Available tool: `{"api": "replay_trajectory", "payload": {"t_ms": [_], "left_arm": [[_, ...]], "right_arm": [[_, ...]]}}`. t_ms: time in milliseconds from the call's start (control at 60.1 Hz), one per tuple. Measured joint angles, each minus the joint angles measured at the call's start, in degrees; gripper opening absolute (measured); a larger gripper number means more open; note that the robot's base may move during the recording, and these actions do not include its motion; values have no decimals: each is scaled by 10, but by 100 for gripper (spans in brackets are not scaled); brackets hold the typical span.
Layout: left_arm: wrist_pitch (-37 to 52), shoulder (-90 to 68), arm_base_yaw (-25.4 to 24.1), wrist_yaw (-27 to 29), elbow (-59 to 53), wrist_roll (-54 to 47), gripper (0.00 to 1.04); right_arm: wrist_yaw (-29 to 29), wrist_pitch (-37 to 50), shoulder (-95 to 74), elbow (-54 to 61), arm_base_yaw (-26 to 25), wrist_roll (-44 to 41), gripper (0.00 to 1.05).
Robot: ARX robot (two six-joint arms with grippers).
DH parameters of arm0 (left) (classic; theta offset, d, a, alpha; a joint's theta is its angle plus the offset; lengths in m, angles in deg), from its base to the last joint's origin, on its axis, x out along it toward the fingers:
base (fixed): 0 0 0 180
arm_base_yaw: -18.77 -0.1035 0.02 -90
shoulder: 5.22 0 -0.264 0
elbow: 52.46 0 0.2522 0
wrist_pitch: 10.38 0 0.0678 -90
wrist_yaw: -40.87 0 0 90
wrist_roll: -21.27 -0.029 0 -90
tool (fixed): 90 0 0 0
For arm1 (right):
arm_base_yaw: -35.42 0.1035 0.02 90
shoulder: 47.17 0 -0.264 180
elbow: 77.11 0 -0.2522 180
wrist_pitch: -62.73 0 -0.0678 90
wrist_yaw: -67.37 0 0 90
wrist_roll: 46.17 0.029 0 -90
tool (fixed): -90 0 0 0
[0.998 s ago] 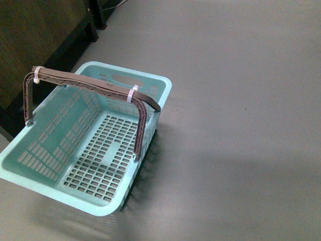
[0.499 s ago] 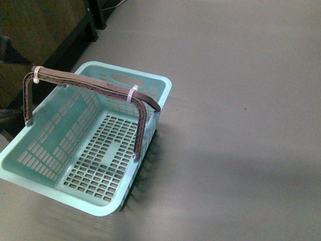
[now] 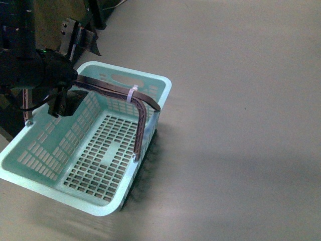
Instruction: Pick mango and avocado into basket
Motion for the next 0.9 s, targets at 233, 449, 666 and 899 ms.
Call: {"api": "replay_trajectory", "payload": {"t_ms": [233,449,666,899], "left_arm": [[-21,-36,10,11,45,20,81],[-2,-43,10,24,45,57,45],[-3,-17,12,53,4,91,15],[-2,205,18,64,-130,140,15]], "right_arm": [[0,0,0,0,0,0,96],[0,0,0,0,0,0,96],[0,0,0,0,0,0,96],[0,0,0,0,0,0,96]]}}
